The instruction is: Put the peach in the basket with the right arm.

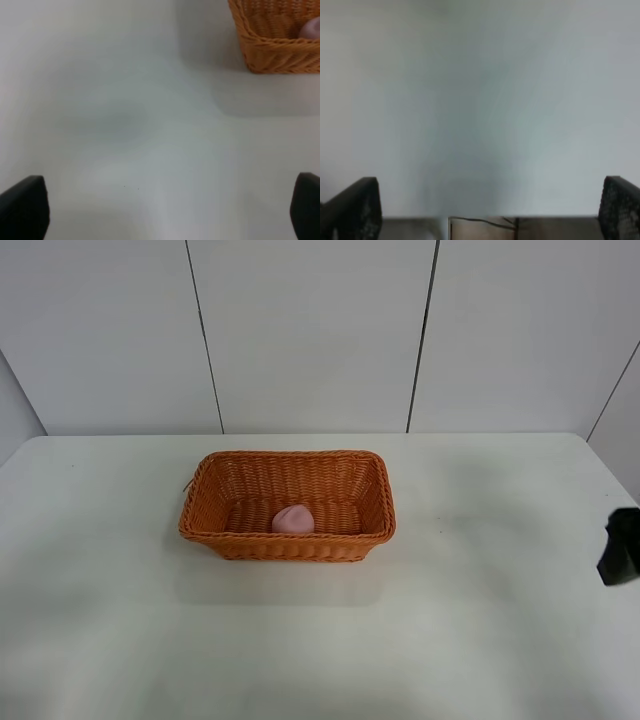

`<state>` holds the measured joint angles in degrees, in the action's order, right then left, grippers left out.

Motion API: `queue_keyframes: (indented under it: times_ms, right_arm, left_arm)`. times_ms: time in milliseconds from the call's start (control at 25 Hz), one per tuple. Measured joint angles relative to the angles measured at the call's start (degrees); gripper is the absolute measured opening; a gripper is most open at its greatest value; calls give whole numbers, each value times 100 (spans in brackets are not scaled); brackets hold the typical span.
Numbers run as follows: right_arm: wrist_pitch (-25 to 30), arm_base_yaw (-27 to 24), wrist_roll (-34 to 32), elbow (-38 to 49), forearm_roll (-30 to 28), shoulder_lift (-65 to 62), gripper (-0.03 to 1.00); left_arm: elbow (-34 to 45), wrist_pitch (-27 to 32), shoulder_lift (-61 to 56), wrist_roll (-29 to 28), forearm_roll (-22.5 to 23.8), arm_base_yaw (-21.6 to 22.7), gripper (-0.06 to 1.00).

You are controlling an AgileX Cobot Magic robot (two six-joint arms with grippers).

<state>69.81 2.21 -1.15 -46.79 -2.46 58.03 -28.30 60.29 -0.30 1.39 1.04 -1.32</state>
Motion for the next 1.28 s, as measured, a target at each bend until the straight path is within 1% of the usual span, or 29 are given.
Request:
queue_keyframes:
  times_ms: [120, 280, 440, 600, 680, 1280]
  right_arm:
    - [-96, 0, 0, 790, 12, -1256, 67]
    - [-445, 0, 0, 1533, 57, -3065, 67]
    - [-756, 0, 0, 1642, 89, -4531, 67]
    - [-858, 0, 0, 1767, 109, -5589, 67]
    - [-922, 0, 0, 1801, 109, -5811, 67]
    - [-999, 16, 0, 1822, 150, -5821, 67]
  left_arm:
    - [0, 0, 0, 0, 0, 0, 99]
    - [0, 0, 0, 0, 0, 0, 99]
    - [0, 0, 0, 0, 0, 0, 99]
    - [0, 0, 0, 0, 0, 0, 99]
    - [0, 0, 0, 0, 0, 0, 99]
    - [0, 0, 0, 0, 0, 0, 99]
